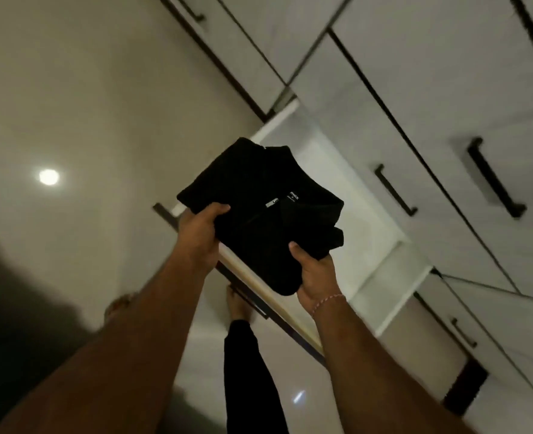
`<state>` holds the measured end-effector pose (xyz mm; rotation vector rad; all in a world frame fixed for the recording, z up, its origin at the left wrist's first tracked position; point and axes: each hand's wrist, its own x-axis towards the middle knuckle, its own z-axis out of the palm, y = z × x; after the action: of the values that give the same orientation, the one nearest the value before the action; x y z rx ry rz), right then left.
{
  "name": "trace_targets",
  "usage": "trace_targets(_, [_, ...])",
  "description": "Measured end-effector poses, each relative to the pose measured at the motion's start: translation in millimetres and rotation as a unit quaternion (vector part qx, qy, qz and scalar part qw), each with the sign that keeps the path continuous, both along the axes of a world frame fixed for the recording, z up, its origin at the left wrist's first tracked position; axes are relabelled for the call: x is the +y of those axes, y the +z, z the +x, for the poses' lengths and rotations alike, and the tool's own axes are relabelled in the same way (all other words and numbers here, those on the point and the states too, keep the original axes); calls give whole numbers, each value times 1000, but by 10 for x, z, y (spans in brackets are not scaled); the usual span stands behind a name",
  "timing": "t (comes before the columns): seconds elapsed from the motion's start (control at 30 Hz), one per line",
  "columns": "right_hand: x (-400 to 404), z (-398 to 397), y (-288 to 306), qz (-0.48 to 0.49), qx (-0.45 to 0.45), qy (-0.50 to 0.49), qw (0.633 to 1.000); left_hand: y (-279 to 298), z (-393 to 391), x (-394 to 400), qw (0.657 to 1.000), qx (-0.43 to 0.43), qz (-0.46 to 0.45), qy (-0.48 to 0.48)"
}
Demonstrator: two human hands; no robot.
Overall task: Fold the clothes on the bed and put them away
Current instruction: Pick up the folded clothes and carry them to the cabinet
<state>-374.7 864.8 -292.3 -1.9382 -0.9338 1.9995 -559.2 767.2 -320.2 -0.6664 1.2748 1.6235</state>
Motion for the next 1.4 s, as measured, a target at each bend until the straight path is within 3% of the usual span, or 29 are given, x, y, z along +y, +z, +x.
trace_targets(0.13, [398, 715, -599, 31, -31, -55, 997, -433, 478, 648, 989, 20, -47, -136])
trace_targets(0.3, [737, 911, -1522, 75, -38, -86, 993, -1148, 549, 846, 960, 53, -78, -263])
trace_targets(0.33, [768, 980, -1874, 82, -70, -139, 984, -1449, 598, 902, 947, 62, -98, -300])
trace_targets(0.4, [735, 1033, -2259, 81, -221, -203, 951, -1751, 589, 896, 916, 92, -152, -360])
trace_targets(0.47, [458, 1029, -2582, 61, -267, -190, 943, -2065, 507, 790, 851, 165, -174, -466])
trace_targets(0.5, [325, 1009, -2654, 78, -212, -128, 966, -2100, 460, 751, 789, 203, -148, -560])
trace_targets(0.53, [126, 1004, -2753, 80, -141, -36, 986, -2115, 437, 670, 699, 226, -106, -670])
trace_targets(0.6, [-164, 956, -2653, 38, 8, 176, 984, -2037, 414, 523, 486, 215, -38, -846])
trace_targets(0.67, [-302, 919, -2472, -13, 77, 351, 933, -1966, 414, 463, 292, 202, -14, -935])
trace_targets(0.73, [-379, 924, -2335, 29, 44, 482, 875, -1915, 447, 438, 116, 269, 3, -956])
trace_targets(0.77, [-386, 915, -2272, 70, -9, 545, 836, -1879, 470, 414, 49, 332, 15, -942])
trace_targets(0.83, [-403, 850, -2160, 165, -121, 640, 741, -1838, 504, 260, -15, 464, 59, -883])
trace_targets(0.87, [-364, 814, -2116, 201, -162, 654, 711, -1819, 514, 255, -17, 520, 72, -851])
trace_targets(0.93, [-407, 738, -2020, 242, -209, 625, 712, -1754, 478, 173, 36, 588, 40, -807])
trace_targets(1.0, [-399, 727, -1964, 304, -266, 567, 718, -1685, 443, 185, 37, 656, -2, -753])
trace_targets(1.07, [-250, 771, -1978, 378, -328, 524, 689, -1577, 498, 458, 47, 680, -58, -729])
trace_targets(1.13, [3, 805, -2023, 416, -377, 501, 658, -1450, 671, 830, 121, 651, -153, -733])
trace_targets(1.2, [339, 818, -2028, 436, -412, 461, 654, -1444, 805, 1167, 197, 640, -187, -719])
trace_targets(1.27, [743, 790, -1978, 444, -407, 412, 683, -1471, 803, 1465, 280, 642, -160, -695])
trace_targets(1.3, [921, 743, -1915, 413, -409, 401, 708, -1490, 744, 1587, 296, 632, -145, -702])
trace_targets(1.4, [1311, 685, -1805, 318, -392, 387, 772, -1446, 588, 1850, 217, 602, -128, -757])
